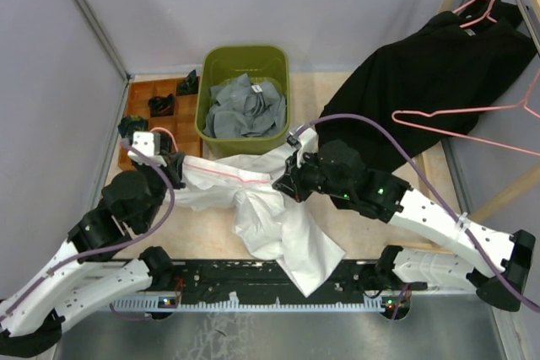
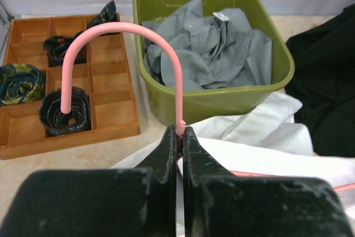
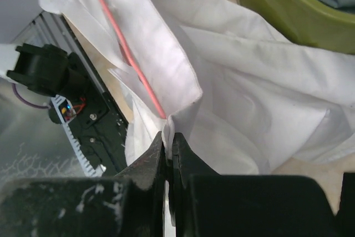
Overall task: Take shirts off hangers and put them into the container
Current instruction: Remove the shirt from the hanger.
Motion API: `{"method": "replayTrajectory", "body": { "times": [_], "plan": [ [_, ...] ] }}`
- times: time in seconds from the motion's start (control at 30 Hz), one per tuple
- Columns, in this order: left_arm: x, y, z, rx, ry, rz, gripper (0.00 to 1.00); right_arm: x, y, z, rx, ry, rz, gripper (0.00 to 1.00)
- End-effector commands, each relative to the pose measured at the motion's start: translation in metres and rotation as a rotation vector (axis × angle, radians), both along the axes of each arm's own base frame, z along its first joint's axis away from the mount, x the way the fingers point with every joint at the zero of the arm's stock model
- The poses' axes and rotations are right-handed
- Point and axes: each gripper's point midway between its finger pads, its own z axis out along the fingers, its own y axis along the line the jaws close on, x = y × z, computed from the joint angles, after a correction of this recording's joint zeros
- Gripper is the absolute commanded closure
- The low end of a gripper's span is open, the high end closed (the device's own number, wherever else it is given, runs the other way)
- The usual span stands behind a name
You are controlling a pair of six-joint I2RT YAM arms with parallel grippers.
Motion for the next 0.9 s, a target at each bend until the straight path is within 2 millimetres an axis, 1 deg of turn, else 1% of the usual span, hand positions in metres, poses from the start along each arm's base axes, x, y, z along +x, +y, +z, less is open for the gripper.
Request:
{"method": "replayTrajectory", "body": {
  "times": [0.0,0.07,0.13,0.23,0.3,0.37,0.4,0.5,0.6,0.67,0.73,0.87],
  "plan": [
    [-0.002,0.008,0.028,-0.095,-0.105,0.019,1.0,0.007,-0.011,-0.033,-0.109,0.01,-0.043,1.0],
    [-0.002,0.007,0.029,-0.106,-0.11,0.015,1.0,0.009,-0.009,-0.043,-0.134,0.024,-0.047,1.0],
    [-0.001,0.007,0.027,-0.1,-0.102,0.016,1.0,0.009,-0.003,-0.045,-0.133,0.035,-0.03,1.0],
    [0.0,0.005,0.025,-0.092,-0.089,0.017,1.0,0.005,0.009,-0.04,-0.102,0.047,0.02,0.99],
    [-0.001,0.004,0.024,-0.095,-0.085,0.012,1.0,-0.003,0.016,-0.036,-0.072,0.055,0.075,0.95],
    [0.0,0.004,0.025,-0.099,-0.087,0.015,1.0,-0.006,0.02,-0.035,-0.062,0.054,0.102,0.91],
    [0.0,0.004,0.025,-0.1,-0.088,0.018,1.0,-0.007,0.02,-0.034,-0.06,0.054,0.113,0.91],
    [0.001,0.006,0.025,-0.094,-0.081,0.032,1.0,-0.012,0.017,-0.041,-0.085,0.062,0.137,0.93],
    [0.001,0.009,0.025,-0.091,-0.073,0.051,1.0,-0.023,0.011,-0.056,-0.126,0.105,0.174,0.96],
    [0.001,0.012,0.025,-0.103,-0.075,0.069,1.0,-0.032,0.009,-0.066,-0.138,0.14,0.202,0.96],
    [0.001,0.014,0.025,-0.109,-0.077,0.081,1.0,-0.036,0.008,-0.074,-0.141,0.175,0.205,0.96],
    [0.003,0.014,0.024,-0.092,-0.069,0.086,1.0,-0.036,0.008,-0.076,-0.137,0.19,0.193,0.95]
  ]
}}
